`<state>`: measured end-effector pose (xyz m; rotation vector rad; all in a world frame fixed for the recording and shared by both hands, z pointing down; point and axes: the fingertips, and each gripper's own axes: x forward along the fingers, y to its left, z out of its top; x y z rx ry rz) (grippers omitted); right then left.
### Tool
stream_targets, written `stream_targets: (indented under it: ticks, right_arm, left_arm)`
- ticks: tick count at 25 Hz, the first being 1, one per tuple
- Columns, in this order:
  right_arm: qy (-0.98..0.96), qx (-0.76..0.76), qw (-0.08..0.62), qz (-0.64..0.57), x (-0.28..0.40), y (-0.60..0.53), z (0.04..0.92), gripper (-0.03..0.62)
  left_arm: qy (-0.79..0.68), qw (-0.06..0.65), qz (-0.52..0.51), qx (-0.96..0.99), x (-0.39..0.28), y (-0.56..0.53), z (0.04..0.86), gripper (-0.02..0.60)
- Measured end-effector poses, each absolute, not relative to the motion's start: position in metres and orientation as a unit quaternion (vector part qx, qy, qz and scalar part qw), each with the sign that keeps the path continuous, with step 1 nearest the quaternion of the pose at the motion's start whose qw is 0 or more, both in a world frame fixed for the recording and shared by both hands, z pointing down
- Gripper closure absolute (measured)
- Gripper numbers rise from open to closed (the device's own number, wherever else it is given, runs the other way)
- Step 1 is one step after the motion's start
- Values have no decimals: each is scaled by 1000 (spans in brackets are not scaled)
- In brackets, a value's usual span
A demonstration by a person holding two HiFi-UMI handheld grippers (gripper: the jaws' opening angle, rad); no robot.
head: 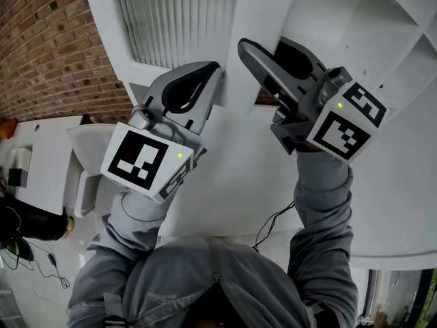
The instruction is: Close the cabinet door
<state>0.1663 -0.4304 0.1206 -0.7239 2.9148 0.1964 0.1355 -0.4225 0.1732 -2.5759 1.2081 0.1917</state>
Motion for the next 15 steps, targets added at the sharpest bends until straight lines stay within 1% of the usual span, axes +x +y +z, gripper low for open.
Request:
stream_targets:
  ticks: [15]
  right_arm:
    - [975,-208,62,56,164,-460,116,488]
  left_arm:
    - [443,137,59,-884,137,-454,172,577]
